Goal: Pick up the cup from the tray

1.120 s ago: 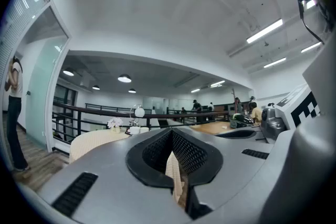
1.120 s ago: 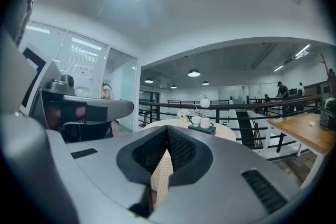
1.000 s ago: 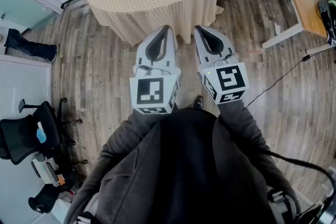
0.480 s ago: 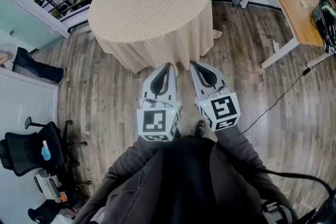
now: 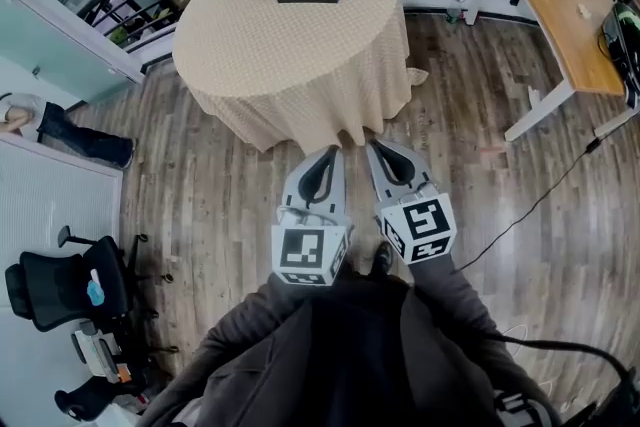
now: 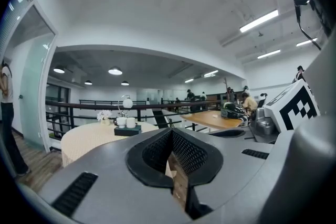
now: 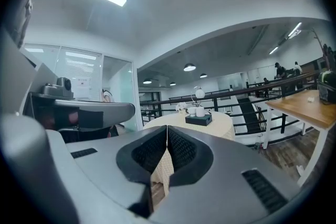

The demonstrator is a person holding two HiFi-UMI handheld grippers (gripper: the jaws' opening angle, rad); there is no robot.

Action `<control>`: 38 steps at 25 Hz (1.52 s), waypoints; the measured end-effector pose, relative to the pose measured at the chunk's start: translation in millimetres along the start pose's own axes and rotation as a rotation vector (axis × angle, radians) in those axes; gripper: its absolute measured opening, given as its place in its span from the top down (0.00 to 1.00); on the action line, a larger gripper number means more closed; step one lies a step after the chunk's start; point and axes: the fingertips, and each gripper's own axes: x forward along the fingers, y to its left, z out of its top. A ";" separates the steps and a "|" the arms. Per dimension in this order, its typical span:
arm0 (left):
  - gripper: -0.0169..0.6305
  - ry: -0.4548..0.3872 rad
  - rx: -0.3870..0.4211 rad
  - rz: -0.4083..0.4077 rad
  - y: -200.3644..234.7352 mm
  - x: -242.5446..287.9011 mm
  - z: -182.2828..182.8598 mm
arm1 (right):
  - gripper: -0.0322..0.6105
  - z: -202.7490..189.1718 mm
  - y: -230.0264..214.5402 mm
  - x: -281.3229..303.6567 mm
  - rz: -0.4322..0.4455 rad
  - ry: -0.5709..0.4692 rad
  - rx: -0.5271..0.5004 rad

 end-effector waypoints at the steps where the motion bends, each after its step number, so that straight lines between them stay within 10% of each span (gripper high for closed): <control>1: 0.97 0.010 -0.001 0.003 1.4 1.3 -3.2 | 0.94 -3.3 -1.6 0.7 0.000 0.004 0.007; 38: 0.97 -0.030 -0.185 -0.026 248.1 148.4 -10.2 | 0.94 42.9 -15.3 278.8 -0.050 0.090 -0.083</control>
